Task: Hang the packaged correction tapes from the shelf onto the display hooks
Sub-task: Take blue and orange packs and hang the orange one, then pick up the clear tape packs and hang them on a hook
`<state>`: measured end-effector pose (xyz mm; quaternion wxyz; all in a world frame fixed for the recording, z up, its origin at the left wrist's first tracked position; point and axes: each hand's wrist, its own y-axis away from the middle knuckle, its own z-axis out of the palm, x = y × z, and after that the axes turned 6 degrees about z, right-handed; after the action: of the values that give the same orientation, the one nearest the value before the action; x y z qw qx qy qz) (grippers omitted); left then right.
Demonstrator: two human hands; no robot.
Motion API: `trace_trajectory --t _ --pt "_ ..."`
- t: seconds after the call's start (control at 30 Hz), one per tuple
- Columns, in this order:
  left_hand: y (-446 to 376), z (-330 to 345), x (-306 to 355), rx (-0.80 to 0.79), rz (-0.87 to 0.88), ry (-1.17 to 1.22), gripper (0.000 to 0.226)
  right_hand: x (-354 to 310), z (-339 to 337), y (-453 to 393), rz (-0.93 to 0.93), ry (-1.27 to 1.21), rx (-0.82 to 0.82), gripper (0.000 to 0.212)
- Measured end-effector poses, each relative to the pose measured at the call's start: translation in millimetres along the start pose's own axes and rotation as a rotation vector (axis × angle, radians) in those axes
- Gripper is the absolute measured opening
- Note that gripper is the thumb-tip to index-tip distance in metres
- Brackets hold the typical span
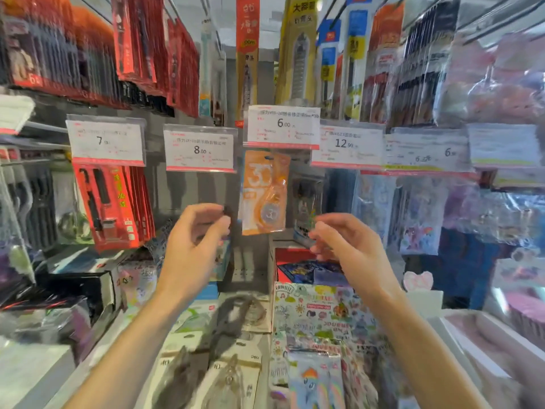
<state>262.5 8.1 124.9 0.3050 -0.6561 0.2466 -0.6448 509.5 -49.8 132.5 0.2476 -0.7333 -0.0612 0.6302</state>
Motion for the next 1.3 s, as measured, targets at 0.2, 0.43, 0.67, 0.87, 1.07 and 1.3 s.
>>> trace_trajectory --t 0.2,0.43,0.67,0.87,1.07,1.3 --pt "58 -20 19 0.009 -0.057 0.057 0.015 9 -7 51 0.044 -0.08 -0.033 0.011" --pt "95 -60 10 0.04 -0.072 0.141 0.012 21 18 93 0.137 -0.121 -0.016 0.023" --pt "92 -129 -21 0.007 -0.132 0.205 0.014 21 80 110 0.183 -0.146 0.097 0.01" --pt "76 -193 -36 -0.064 -0.174 0.183 0.015 13 153 103 0.167 -0.093 0.092 0.01" --pt "62 -235 -57 -0.166 -0.254 0.092 0.011 21 206 96 0.203 0.012 0.043 0.009" --pt "55 -251 -99 -0.693 -0.208 -0.525 0.032 76 248 73 0.331 0.432 -0.263 0.006"
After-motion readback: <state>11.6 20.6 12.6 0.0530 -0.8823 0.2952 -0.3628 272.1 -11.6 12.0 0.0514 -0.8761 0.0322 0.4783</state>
